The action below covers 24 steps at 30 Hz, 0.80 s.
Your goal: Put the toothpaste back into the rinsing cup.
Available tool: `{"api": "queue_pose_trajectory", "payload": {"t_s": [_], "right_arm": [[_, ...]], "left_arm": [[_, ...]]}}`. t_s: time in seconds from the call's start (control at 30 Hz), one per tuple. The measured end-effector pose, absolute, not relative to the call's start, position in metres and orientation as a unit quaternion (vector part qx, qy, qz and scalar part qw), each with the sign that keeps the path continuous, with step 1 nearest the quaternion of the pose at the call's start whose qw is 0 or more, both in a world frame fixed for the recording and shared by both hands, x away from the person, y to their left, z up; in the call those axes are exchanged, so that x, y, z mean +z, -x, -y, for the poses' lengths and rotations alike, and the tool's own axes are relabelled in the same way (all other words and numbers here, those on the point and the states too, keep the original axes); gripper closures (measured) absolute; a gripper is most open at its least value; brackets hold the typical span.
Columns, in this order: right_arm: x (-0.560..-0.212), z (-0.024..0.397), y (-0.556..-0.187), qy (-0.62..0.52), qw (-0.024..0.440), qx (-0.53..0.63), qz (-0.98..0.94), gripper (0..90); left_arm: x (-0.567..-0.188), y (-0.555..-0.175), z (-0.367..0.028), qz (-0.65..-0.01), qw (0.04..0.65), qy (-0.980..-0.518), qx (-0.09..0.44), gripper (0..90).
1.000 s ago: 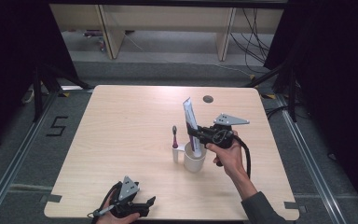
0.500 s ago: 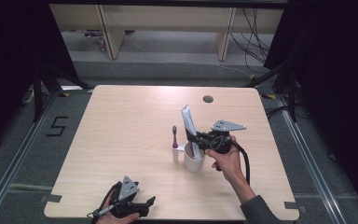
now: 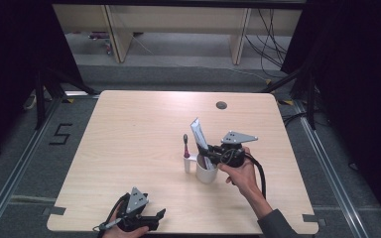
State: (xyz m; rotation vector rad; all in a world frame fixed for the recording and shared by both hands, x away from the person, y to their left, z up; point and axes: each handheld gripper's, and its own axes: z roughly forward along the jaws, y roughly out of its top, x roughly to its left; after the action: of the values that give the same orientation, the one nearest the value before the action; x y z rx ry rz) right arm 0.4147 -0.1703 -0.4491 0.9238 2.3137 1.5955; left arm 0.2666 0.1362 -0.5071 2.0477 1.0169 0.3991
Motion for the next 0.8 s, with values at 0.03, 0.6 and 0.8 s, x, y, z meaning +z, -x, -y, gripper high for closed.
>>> {"api": "queue_pose_trajectory", "payload": {"t_s": [0.03, 0.6, 0.8], "right_arm": [[-0.449, 0.171, -0.415, -0.306, 0.094, 0.535, -0.782, 76.5], [-0.456, 0.175, -0.402, -0.311, 0.097, 0.494, -0.806, 76.6], [-0.458, 0.176, -0.4, -0.312, 0.11, 0.487, -0.808, 75.7]], "left_arm": [[-0.507, -0.267, -0.136, -0.402, 0.399, -0.809, 0.157, 19.9], [-0.507, -0.267, -0.136, -0.401, 0.399, -0.81, 0.157, 19.8], [-0.508, -0.266, -0.136, -0.4, 0.397, -0.812, 0.156, 19.9]]}}
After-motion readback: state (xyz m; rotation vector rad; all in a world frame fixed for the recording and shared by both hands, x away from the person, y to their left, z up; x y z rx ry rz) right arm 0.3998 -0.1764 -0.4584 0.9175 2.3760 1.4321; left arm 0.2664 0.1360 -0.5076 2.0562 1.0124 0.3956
